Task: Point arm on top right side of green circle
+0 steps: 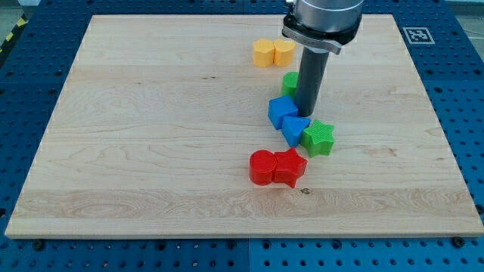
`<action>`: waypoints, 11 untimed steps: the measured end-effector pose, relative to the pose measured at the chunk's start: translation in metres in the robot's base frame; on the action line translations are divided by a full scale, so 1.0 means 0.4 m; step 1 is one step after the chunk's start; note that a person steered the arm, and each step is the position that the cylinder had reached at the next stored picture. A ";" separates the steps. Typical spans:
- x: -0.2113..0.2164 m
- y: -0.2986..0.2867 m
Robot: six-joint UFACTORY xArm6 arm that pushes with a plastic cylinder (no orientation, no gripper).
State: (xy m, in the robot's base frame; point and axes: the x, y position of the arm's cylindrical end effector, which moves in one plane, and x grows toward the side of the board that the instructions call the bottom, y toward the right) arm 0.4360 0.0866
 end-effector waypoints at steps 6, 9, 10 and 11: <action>-0.141 0.021; -0.142 -0.065; -0.165 -0.079; -0.243 -0.193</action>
